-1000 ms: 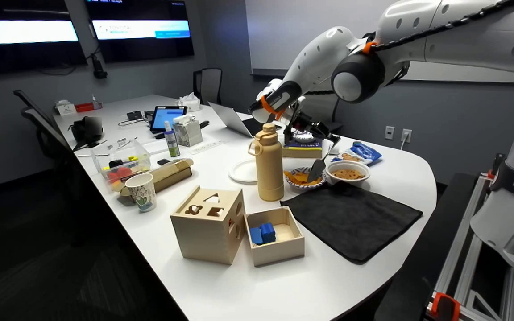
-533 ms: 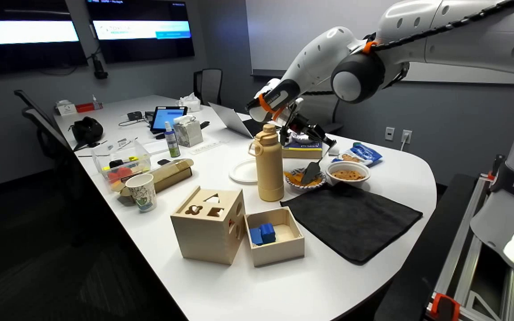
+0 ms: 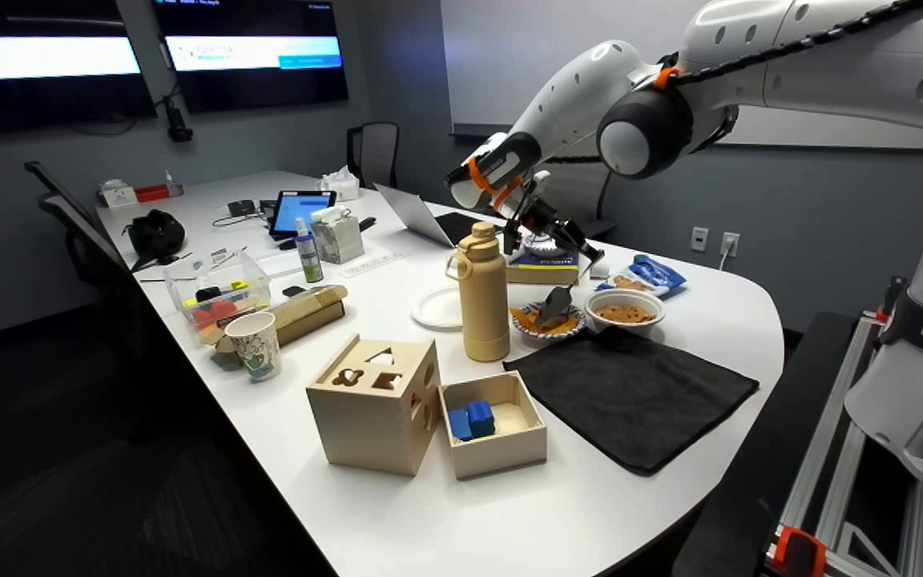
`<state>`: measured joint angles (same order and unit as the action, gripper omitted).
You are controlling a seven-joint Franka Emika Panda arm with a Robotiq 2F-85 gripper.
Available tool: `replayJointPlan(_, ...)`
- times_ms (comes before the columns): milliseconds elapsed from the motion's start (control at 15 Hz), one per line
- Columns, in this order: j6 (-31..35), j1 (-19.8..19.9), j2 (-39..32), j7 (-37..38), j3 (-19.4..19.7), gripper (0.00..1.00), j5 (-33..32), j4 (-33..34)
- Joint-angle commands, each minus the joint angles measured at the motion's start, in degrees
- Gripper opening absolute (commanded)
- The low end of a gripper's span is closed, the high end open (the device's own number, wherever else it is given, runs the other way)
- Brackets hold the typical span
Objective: Use the silver spatula to stir the contents of the white plate with blue markings
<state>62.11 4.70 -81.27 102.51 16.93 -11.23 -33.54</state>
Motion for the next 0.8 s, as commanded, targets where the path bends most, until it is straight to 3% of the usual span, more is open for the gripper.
replayJointPlan(0, -5.6, 1.3, -0.1, 7.4, -0.7, 0.01, 4.6, 2.8)
replayJointPlan(733, -3.6, 3.1, 1.9, 7.7, -1.0, 0.01, 11.5, -1.1)
